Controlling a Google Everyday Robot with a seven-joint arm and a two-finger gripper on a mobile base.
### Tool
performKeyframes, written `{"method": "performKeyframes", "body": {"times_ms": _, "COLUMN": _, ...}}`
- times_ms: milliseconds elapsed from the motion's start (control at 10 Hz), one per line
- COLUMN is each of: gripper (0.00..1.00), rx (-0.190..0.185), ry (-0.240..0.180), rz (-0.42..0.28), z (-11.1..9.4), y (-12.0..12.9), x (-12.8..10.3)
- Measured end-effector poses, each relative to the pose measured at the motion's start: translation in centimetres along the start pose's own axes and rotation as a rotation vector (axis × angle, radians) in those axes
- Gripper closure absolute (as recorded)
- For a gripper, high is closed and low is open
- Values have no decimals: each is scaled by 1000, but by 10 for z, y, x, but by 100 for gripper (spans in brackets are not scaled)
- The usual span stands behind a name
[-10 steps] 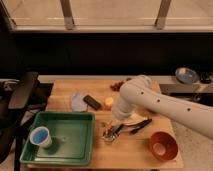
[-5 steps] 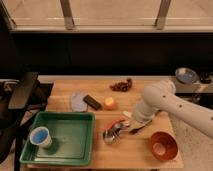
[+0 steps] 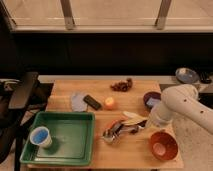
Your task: Place fork in red bowl
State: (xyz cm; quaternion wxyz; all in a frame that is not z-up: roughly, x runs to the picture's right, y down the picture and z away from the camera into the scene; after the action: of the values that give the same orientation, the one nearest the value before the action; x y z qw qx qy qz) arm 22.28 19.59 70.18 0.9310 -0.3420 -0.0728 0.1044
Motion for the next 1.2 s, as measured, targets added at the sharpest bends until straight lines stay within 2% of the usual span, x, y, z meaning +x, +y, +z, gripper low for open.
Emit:
{"method": "performKeyframes", "body": {"times_ms": 400, "gripper": 100, "rx": -2, "ry": 0, "rz": 2, "z": 0, "y": 0, "x": 1}}
{"method": "performKeyframes", "body": {"times_ms": 600, "gripper": 100, "rx": -10, "ry": 7, "rz": 42, "z": 3, "y": -1, "x": 9}}
{"method": "performKeyframes", "body": {"times_ms": 900, "gripper": 100, "rx": -21, "ry": 24, "rz": 154, "z": 0, "y": 2, "x": 59}}
{"method": "performKeyframes", "body": {"times_ms": 1200, "gripper": 100, "rx": -35, "ry": 43, "rz": 295, "z": -3, "y": 12, "x": 126}}
